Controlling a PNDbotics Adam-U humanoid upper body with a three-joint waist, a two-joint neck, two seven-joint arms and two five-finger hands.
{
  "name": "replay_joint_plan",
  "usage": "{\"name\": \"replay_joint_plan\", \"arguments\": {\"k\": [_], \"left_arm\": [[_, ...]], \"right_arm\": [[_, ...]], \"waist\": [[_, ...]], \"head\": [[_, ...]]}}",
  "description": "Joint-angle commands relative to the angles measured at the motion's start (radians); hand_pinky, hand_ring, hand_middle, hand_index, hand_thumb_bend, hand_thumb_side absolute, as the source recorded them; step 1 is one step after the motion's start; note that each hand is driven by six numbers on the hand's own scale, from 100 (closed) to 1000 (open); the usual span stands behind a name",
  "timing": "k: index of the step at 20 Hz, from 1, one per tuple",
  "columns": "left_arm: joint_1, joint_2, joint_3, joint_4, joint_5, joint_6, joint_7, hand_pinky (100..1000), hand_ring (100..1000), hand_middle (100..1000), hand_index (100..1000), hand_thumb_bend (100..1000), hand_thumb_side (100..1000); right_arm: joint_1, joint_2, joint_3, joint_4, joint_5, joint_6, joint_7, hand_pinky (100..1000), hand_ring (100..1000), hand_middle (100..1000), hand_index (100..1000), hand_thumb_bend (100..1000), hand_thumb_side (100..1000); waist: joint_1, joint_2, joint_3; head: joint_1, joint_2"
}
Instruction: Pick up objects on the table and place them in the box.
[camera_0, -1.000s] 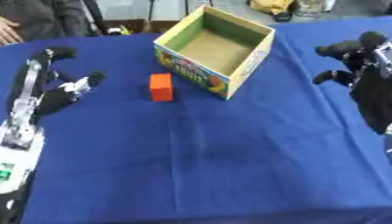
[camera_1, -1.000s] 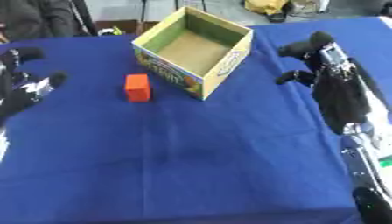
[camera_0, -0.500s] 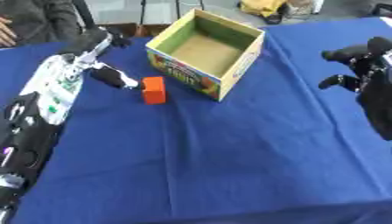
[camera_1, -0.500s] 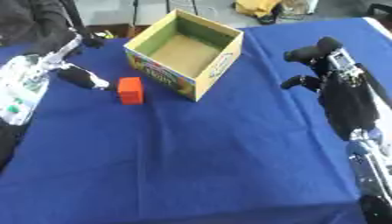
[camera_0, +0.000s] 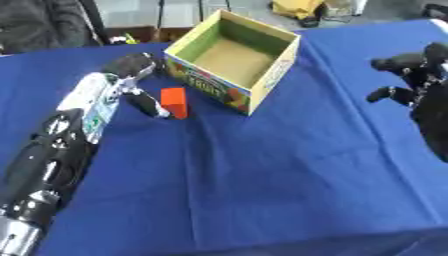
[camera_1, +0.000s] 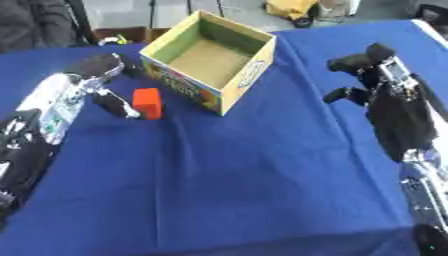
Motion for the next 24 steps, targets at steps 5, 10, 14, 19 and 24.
{"name": "replay_joint_plan", "arguments": {"k": [5, 10, 14, 19, 24], "left_arm": [[-0.011, -0.012, 0.004, 0.034, -0.023, -0.013, 0.026, 605, 704, 577, 711, 720, 241], [-0.007, -0.017, 0.011, 0.048, -0.030, -0.011, 0.068, 459, 536, 432, 569, 648, 217], [-0.008, -0.013, 0.022, 0.031, -0.007, -0.011, 0.109, 381, 457, 359, 476, 623, 215], [-0.037, 0.015, 0.038, -0.072, 0.057, 0.003, 0.103, 373, 453, 354, 471, 616, 237], [-0.103, 0.025, 0.064, -0.124, 0.079, 0.064, 0.105, 410, 481, 388, 502, 624, 250]], "right_arm": [[-0.010, -0.004, -0.003, -0.021, -0.005, 0.001, 0.004, 546, 873, 641, 665, 100, 800], [-0.009, -0.001, -0.003, -0.021, -0.004, 0.001, 0.004, 546, 873, 641, 665, 100, 806], [-0.009, 0.000, -0.004, -0.021, -0.003, 0.002, 0.003, 546, 874, 641, 665, 100, 806], [-0.012, -0.002, -0.002, -0.018, -0.004, 0.005, 0.006, 548, 868, 639, 667, 100, 804], [-0.020, -0.002, 0.009, -0.013, -0.008, 0.009, 0.020, 549, 867, 638, 667, 100, 802]], "waist": [[-0.004, -0.008, -0.005], [-0.004, -0.007, -0.009], [-0.003, -0.007, -0.010], [0.001, -0.012, -0.017], [0.004, -0.018, -0.048]], "head": [[0.003, -0.003], [0.005, -0.003], [0.005, -0.002], [0.009, 0.000], [0.027, -0.006]]}}
